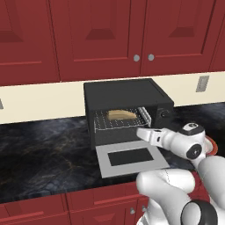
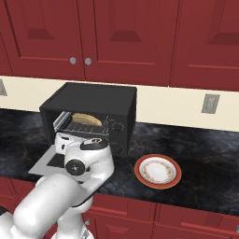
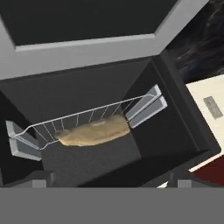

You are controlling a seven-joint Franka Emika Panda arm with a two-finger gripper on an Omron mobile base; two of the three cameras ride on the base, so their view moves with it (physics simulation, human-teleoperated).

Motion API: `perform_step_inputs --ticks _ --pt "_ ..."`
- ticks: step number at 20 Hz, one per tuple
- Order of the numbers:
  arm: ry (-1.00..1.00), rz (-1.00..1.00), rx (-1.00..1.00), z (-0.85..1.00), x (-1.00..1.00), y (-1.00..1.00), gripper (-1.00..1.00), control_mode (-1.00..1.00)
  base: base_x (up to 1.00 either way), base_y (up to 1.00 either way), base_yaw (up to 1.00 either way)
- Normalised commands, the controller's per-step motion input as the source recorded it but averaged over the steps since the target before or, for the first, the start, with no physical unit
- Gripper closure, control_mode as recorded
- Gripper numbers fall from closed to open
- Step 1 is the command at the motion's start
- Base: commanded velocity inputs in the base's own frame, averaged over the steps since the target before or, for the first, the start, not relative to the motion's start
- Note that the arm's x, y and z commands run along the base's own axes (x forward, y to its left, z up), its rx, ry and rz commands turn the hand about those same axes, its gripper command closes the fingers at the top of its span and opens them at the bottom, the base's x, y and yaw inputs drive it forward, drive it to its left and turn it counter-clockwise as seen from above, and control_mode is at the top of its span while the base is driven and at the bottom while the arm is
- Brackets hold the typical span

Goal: Pull the toaster oven rack outwards. Pick up the baguette from the plate and place it on the toaster oven rack. Close the toaster oven door fully and set the temperature to the lowest setting.

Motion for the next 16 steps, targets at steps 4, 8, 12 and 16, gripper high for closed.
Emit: perform_step_inputs --ticks 4,8,12,16 --pt "-0.09 0.00 0.13 0.41 -0.29 -0.05 -1.00 -1.00 0.00 0.00 0.00" --pt "-0.14 0.07 0.23 0.53 -0.32 -0.23 -1.00 -1.00 0.00 0.00 0.00" --pt "-0.19 0.14 0.33 0.66 -0.39 -0.43 -1.00 -1.00 0.00 0.00 0.00" --pt "-0.23 0.19 0.37 0.74 -0.46 -0.47 -1.00 -1.00 0.00 0.00 0.00"
